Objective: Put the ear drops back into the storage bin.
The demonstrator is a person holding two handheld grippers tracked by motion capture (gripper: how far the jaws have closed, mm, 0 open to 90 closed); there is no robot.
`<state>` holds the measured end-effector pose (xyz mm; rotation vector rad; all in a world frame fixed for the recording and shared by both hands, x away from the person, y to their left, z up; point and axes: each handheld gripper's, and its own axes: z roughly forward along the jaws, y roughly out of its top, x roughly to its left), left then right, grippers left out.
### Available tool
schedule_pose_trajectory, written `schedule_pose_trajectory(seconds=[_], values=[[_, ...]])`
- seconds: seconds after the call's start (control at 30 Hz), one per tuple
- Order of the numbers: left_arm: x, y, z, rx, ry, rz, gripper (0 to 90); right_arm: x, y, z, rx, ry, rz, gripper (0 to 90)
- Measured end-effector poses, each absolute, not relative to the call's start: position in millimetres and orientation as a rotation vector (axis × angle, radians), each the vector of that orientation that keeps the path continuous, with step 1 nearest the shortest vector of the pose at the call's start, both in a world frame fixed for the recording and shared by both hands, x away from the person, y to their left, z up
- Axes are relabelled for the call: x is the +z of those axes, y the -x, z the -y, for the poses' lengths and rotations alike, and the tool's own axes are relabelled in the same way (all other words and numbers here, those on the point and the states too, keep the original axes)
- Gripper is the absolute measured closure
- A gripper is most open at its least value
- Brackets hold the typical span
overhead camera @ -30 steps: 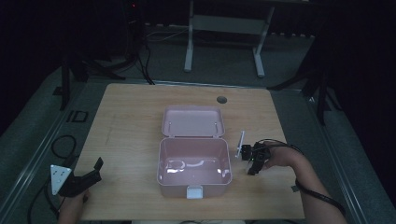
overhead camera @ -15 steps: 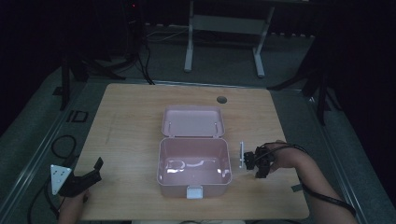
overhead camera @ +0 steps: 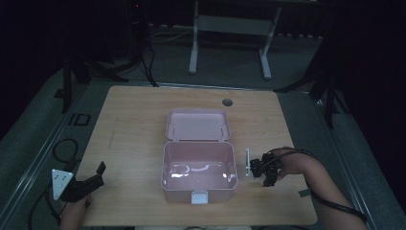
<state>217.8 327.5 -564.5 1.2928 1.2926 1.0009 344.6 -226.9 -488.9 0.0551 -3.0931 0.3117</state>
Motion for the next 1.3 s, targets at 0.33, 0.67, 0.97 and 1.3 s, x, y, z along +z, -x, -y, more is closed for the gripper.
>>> schedule_pose_trajectory(seconds=[0.33, 0.67, 0.97, 1.3], values=[[-565, -218, -327, 1.002, -1.292, -1.293, 0.5, -463, -340, 224, 0.272, -0.061, 3.119, 59.5], [-565, -218, -328, 1.002, -1.292, -1.294, 0.4, -434, -331, 213, 0.241, -0.105, 3.147, 59.5], [-565, -218, -328, 1.002, -1.292, -1.293, 0.4, -415, -328, 201, 0.252, -0.125, 3.151, 59.5], [-565, -218, -328, 1.001, -1.291, -1.295, 0.4, -393, -326, 187, 0.254, -0.133, 3.176, 59.5]])
